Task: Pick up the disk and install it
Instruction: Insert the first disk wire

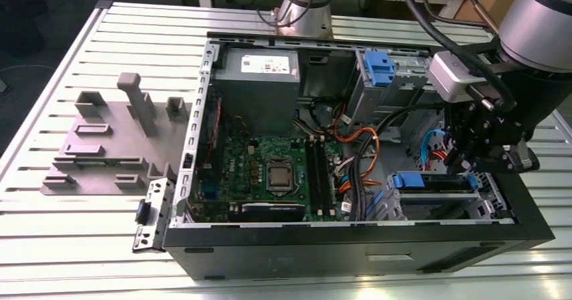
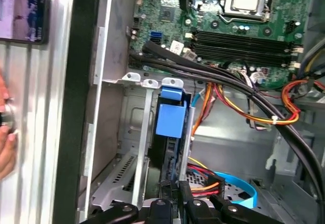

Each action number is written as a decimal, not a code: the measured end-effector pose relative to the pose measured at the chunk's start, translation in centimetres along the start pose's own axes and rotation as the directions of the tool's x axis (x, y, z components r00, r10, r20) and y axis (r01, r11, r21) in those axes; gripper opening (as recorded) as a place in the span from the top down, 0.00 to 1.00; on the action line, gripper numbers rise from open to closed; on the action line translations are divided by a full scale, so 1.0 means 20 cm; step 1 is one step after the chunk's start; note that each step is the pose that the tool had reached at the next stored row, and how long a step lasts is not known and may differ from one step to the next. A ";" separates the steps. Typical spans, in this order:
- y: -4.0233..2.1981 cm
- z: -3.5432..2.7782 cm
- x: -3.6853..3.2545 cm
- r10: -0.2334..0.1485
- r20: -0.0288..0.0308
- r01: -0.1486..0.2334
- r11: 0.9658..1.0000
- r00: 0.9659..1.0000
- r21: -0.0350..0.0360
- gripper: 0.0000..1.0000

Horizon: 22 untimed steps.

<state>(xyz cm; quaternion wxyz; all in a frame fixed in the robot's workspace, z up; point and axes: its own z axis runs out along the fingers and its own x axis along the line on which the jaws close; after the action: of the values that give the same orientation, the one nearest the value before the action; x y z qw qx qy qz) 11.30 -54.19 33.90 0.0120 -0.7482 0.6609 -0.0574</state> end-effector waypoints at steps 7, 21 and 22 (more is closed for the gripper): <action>0.007 0.011 0.026 0.002 0.007 -0.002 1.000 1.000 0.001 0.82; 0.014 0.022 0.030 0.021 0.008 -0.021 1.000 1.000 0.000 0.82; 0.014 0.023 0.030 0.024 0.008 -0.024 1.000 1.000 0.000 0.82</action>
<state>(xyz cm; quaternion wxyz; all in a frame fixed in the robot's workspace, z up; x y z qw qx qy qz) 11.14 -54.85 33.47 0.0151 -0.7406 0.6696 -0.0543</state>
